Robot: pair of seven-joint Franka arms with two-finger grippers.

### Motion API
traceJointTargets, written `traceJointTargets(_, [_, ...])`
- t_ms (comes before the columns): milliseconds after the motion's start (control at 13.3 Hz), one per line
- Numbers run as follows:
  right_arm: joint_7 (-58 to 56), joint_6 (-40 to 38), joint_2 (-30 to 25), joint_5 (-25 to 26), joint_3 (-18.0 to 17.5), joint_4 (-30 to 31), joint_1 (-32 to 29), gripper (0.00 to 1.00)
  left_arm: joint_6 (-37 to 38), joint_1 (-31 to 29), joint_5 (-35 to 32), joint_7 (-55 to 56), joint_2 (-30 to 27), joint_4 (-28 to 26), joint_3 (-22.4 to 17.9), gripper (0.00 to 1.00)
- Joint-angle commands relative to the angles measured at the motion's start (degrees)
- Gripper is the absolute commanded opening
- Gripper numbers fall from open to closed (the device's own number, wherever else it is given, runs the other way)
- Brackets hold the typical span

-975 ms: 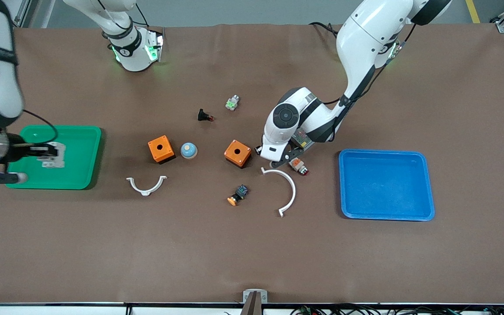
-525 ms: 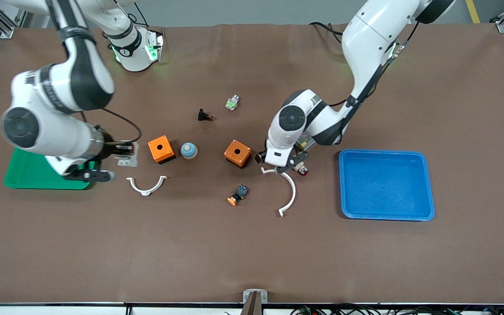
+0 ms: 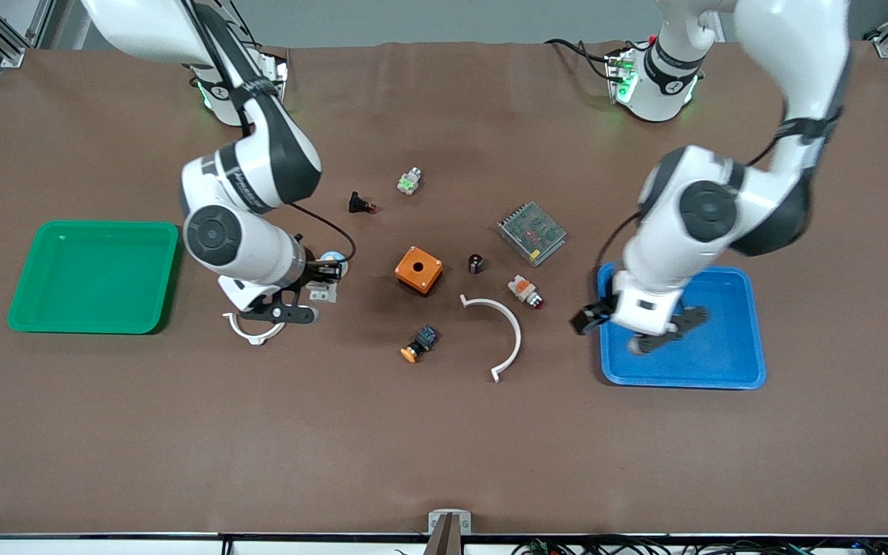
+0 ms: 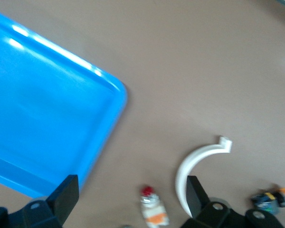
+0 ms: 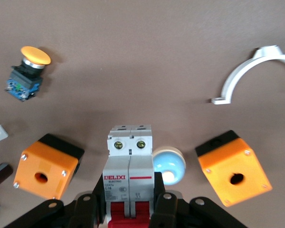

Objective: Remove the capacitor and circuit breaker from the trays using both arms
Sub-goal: 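Lower the breaker beside the orange box while the left gripper withdraws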

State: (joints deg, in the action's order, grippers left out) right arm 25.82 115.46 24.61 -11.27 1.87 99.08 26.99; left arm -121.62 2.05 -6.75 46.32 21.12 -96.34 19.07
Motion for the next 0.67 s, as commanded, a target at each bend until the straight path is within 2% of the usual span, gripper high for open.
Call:
traceJointTargets(0, [4.05,4.67,2.62,-1.48,0.77,1.46,3.06,0.21,10.39,-4.75,-0.81,-11.3,-1.17,5.44,0.27,1.0])
traceJointTargets(150, [5.03,7.4,4.82,-1.48,0.77,1.55,4.47,0.21,16.82,-8.27,-0.9,-18.77,-1.17,10.97,0.27,1.0])
traceJointTargets(300, [5.03,9.08,6.41,-1.48,0.77,1.55,5.0,0.22,20.79,-12.05,-0.99,-26.33,-2.04,14.33,0.27,1.0])
traceJointTargets(600, [5.03,11.63,8.87,-1.56,0.77,1.64,5.27,0.22,23.69,-15.76,-0.9,-33.48,-6.61,14.69,0.27,1.0])
